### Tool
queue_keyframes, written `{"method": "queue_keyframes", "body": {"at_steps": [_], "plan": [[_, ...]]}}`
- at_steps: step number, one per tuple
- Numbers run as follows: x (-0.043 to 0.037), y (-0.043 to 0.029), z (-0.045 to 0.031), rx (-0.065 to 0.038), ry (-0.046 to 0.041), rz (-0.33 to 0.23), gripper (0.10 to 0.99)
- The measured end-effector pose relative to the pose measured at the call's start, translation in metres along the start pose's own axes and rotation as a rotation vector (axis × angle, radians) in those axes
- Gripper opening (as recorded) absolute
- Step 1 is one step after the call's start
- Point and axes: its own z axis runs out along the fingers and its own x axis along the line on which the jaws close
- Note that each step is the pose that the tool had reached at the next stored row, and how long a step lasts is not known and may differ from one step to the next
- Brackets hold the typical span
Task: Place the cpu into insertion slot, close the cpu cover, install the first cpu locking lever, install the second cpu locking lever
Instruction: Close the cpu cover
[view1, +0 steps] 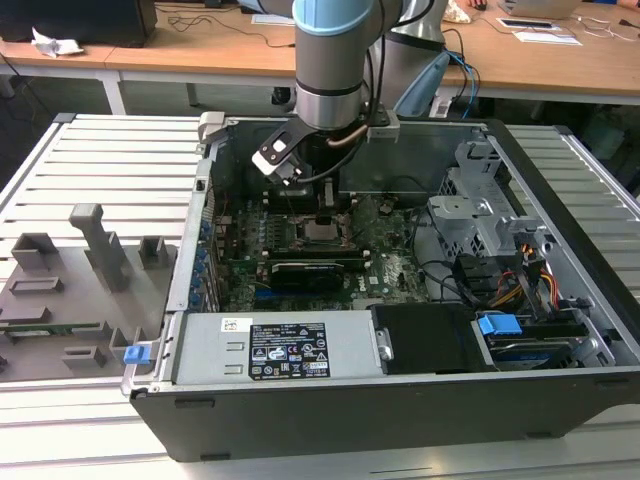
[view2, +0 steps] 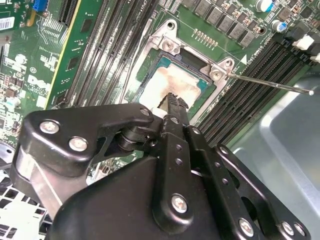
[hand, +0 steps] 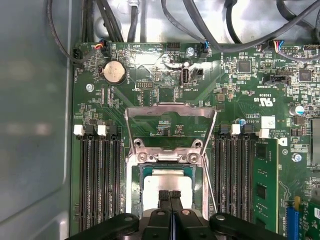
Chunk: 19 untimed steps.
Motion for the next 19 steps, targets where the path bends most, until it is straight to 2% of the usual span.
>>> {"method": "queue_keyframes", "body": {"at_steps": [5, 9, 11, 16, 19], "plan": [[0.0001, 0.0005, -0.0087, 0.000, 0.0001, 0.000, 0.106], [0.0003, 0.0013, -0.0243, 0.002, 0.0002, 0.000, 0.106], [0.0004, 0.0042, -0.0357, 0.007, 0.0002, 0.000, 0.106], [0.0004, 0.0133, -0.0356, 0.010, -0.0014, 0.002, 0.106], [0.0004, 0.0165, -0.0354, 0.010, -0.0014, 0.002, 0.106]]}}
